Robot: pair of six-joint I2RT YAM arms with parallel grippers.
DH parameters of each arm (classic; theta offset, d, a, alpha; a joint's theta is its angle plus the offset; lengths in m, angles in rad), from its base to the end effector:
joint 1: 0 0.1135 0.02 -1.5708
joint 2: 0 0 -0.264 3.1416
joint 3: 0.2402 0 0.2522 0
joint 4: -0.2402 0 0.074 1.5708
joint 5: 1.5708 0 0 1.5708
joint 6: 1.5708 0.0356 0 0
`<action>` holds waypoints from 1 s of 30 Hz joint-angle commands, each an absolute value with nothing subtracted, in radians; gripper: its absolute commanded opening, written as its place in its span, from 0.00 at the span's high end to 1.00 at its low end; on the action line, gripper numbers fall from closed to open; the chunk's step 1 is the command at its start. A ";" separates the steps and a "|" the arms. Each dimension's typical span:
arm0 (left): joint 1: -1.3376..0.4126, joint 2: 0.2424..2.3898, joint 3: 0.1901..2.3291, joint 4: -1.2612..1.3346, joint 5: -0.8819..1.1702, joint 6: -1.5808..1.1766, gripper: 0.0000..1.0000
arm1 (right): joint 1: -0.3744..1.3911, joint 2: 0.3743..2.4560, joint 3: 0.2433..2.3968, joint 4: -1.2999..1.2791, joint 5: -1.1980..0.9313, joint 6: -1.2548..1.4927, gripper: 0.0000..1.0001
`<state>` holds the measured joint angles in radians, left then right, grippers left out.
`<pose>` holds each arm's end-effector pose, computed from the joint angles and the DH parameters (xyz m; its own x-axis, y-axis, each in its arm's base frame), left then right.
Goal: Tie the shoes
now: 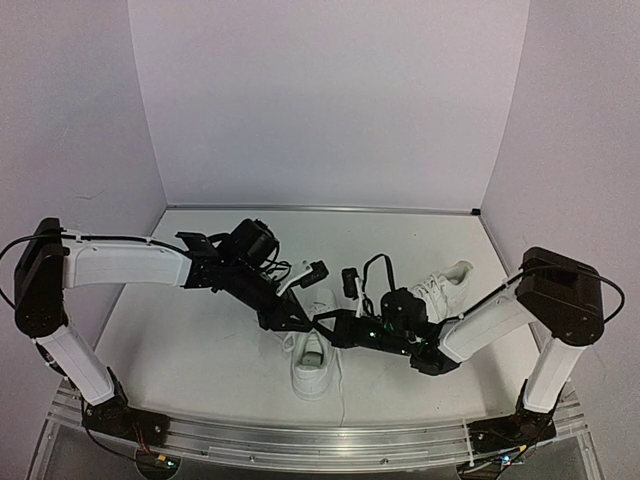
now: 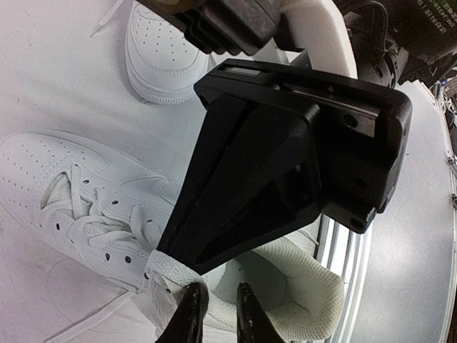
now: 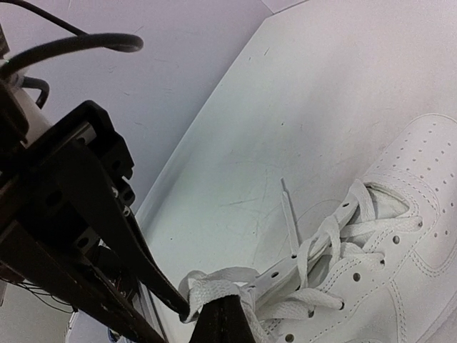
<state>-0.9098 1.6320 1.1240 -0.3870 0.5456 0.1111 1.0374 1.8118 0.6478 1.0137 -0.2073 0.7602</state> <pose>0.1970 -0.2834 0.2288 -0.3791 0.6419 -0.6666 0.9218 0.1986 -0.3330 0.1679 0.2988 0.1523 -0.7071 0.1287 -0.6953 -0.6332 0.3225 0.7036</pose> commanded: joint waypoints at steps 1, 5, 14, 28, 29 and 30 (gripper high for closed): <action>-0.914 1.609 1.154 -0.401 0.540 0.125 0.71 | 1.042 1.873 0.608 1.023 -0.223 0.778 1.00; -0.912 1.554 1.151 -0.381 0.519 0.113 0.64 | 1.042 1.879 0.599 1.031 -0.220 0.781 1.00; -0.833 1.487 1.135 -0.316 0.479 0.035 0.63 | 1.042 1.865 0.574 1.031 -0.209 0.784 1.00; -0.810 1.619 1.189 -0.396 0.543 0.064 0.71 | 1.042 1.862 0.578 1.030 -0.212 0.788 1.00; -0.810 1.622 1.189 -0.396 0.550 0.066 0.70 | 1.042 1.863 0.579 1.030 -0.213 0.787 1.00; -0.811 1.626 1.189 -0.397 0.557 0.068 0.70 | 1.042 1.864 0.580 1.029 -0.215 0.787 1.00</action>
